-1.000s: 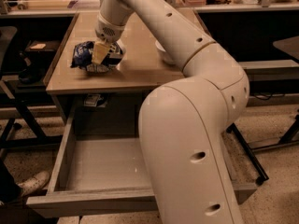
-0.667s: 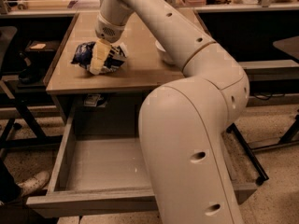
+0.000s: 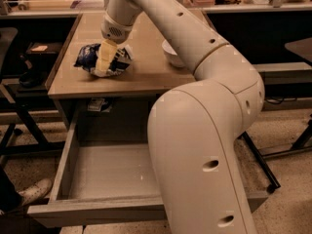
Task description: Pick blue chip bag from top drawer and place on counter
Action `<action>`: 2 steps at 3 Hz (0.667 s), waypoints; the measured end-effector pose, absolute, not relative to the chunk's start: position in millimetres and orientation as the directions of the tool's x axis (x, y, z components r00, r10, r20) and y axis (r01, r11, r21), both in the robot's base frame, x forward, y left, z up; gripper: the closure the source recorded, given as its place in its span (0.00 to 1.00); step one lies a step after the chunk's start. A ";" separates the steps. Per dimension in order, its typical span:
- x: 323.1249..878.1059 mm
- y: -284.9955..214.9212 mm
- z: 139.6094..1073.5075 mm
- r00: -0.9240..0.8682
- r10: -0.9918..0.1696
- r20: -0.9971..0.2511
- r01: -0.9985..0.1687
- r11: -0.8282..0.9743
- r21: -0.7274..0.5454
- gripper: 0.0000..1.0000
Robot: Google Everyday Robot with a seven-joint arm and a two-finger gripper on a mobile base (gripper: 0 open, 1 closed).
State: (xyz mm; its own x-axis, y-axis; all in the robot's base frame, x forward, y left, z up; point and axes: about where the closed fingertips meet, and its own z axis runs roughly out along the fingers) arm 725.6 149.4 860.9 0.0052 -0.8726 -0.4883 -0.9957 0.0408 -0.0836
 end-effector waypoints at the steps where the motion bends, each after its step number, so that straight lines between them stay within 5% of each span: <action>1: 717.6 128.3 910.2 -0.028 -0.883 -0.468 -0.989 0.094 -0.118 0.00; 2: 701.6 93.6 997.2 -0.089 -0.903 -0.421 -0.958 0.194 -0.213 0.00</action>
Offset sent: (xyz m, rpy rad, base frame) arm -0.0508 -0.1255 0.2795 -0.2249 -0.2023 -0.3240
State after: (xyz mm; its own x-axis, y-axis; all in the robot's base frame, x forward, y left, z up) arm 701.6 93.6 997.2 -0.0887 -0.9028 -0.4207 -0.9576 0.1936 -0.2135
